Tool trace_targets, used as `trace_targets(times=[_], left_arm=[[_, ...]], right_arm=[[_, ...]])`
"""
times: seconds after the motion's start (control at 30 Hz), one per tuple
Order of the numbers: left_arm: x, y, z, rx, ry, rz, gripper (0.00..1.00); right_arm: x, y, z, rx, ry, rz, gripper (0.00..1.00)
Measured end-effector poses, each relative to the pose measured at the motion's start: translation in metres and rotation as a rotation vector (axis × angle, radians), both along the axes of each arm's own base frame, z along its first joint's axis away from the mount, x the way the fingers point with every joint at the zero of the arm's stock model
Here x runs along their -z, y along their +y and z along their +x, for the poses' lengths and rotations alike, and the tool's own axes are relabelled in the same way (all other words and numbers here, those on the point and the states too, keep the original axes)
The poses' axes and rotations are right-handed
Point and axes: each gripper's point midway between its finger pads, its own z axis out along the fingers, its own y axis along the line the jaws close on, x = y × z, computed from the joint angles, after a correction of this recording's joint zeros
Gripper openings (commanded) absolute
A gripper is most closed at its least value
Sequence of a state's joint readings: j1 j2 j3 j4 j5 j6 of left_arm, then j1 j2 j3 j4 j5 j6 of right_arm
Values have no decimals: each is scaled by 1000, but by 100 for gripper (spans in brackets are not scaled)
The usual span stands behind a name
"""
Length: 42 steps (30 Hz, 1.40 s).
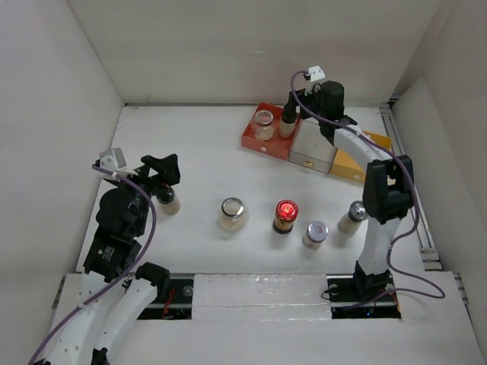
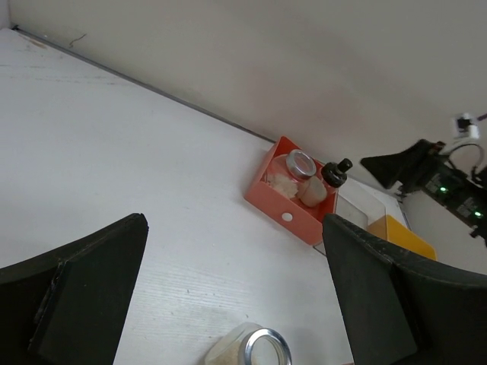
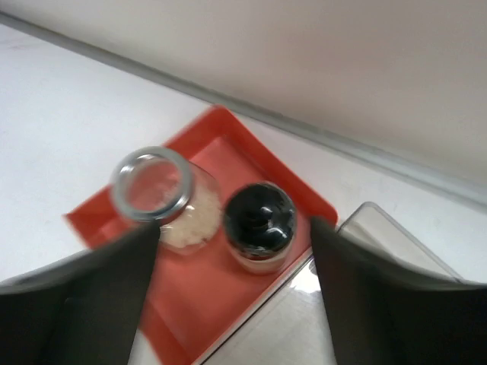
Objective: Organize the condiment bottles
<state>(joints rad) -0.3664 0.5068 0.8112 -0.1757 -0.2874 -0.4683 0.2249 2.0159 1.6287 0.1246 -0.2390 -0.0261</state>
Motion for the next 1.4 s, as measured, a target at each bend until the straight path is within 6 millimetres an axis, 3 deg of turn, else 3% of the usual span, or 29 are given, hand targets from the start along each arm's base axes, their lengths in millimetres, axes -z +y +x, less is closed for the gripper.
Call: trace_targets(times=[0.03, 0.1, 0.13, 0.17, 0.27, 0.33, 0.4, 0.47, 0.53, 0.63, 0.73, 1.1, 1.4], left_arm=[[0, 1, 0, -3, 0, 0, 94], [0, 2, 0, -11, 0, -1, 94], [0, 3, 0, -17, -2, -2, 94], [-1, 5, -1, -26, -5, -6, 94], [-5, 13, -5, -60, -19, -24, 94], [-9, 19, -10, -84, -37, -39, 94], [-14, 25, -15, -106, -59, -54, 94], [-18, 29, -20, -121, -78, -66, 94], [-20, 30, -21, -127, -84, -71, 94], [-19, 30, -21, -127, -82, -73, 94], [-19, 29, -20, -120, -81, -73, 94], [-16, 22, -17, -91, -67, -64, 94], [-14, 20, -16, -77, -60, -56, 94]], right_arm=[[-17, 6, -13, -18, -28, 2, 50], [-49, 29, -44, -87, -83, 18, 45], [-66, 51, -63, -147, -118, 29, 45], [-81, 76, -82, -214, -157, 38, 48], [-99, 171, -147, -466, -220, 58, 78], [-82, 235, -200, -655, -206, 51, 96], [-49, 288, -250, -821, -162, 23, 100], [-9, 323, -289, -942, -101, -22, 100], [28, 344, -313, -1011, -36, -72, 100], [68, 360, -324, -1052, 29, -127, 100], [82, 373, -313, -1045, 38, -148, 100], [62, 427, -277, -1030, -81, -94, 100], [67, 439, -284, -1068, -69, -66, 100]])
